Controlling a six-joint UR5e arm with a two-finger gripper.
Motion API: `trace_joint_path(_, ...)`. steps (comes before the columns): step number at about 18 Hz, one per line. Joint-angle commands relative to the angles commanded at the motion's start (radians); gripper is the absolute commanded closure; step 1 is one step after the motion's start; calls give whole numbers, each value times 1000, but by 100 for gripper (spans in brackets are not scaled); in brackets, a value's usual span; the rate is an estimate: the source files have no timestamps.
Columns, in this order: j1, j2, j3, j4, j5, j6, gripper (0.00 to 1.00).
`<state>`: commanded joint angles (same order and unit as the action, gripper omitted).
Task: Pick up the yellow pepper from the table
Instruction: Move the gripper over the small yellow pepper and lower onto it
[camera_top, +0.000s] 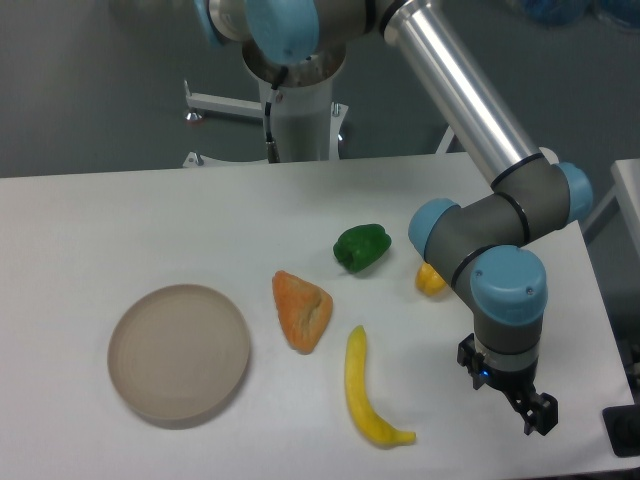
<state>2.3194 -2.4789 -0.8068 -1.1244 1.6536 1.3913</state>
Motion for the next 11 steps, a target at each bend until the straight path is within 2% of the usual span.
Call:
trace_joint_path(5,-2,26,-31,-3,6,-18,0)
trace_joint_path(11,2,158,-218,-11,6,-21,0)
